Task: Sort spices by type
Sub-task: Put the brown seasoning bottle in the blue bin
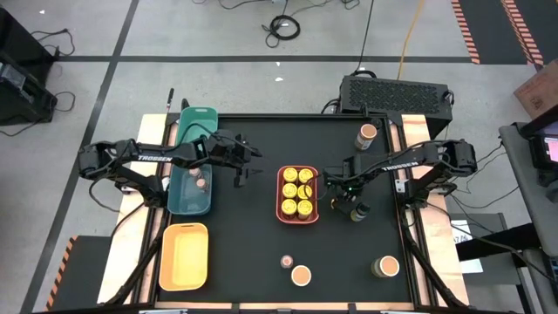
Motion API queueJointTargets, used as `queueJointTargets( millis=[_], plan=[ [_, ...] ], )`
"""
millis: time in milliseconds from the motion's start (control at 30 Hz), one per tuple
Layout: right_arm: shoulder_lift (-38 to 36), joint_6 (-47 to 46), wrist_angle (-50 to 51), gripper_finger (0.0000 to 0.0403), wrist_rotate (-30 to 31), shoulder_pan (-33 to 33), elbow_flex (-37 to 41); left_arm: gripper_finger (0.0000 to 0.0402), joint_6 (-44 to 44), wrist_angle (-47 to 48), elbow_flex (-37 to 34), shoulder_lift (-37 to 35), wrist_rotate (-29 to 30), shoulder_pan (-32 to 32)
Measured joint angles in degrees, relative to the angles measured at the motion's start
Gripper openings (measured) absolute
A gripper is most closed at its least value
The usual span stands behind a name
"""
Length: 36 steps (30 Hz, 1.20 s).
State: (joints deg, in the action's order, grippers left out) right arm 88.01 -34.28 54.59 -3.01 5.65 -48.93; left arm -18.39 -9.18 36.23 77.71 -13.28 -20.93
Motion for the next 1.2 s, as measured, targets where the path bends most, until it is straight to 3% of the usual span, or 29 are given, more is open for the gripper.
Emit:
queueJointTargets(
  millis=[267,567,733,900,1067,1200],
  plan=[
    [-0.02,-0.18,0.04,0.0288,-0.08,0.00,0.00,0.0267,-0.07,0.67,0.00,0.00,0.00,0.00],
    [-0.28,1.24,0.24,0.0160,-0.14,0.00,-0.09,0.0267,-0.07,0.69,0.00,0.00,0.00,0.00],
    [-1.07,2.28,2.56,0.0157,-0.11,0.11,-1.52,0.0267,-0.09,0.72,0.00,0.00,0.00,0.00],
    [-2.14,4.42,10.10,0.0157,1.06,1.46,-7.98,0.0267,-0.41,0.89,0.02,-0.73,0.07,-0.49],
    [-2.14,8.54,19.30,0.0160,7.29,4.85,-19.59,0.0267,-0.15,2.52,0.02,-2.58,0.40,-1.78],
    [-1.88,13.94,20.19,0.0161,10.44,8.65,-29.29,0.0267,0.04,6.11,0.02,-5.41,3.63,-2.36]
  ],
)
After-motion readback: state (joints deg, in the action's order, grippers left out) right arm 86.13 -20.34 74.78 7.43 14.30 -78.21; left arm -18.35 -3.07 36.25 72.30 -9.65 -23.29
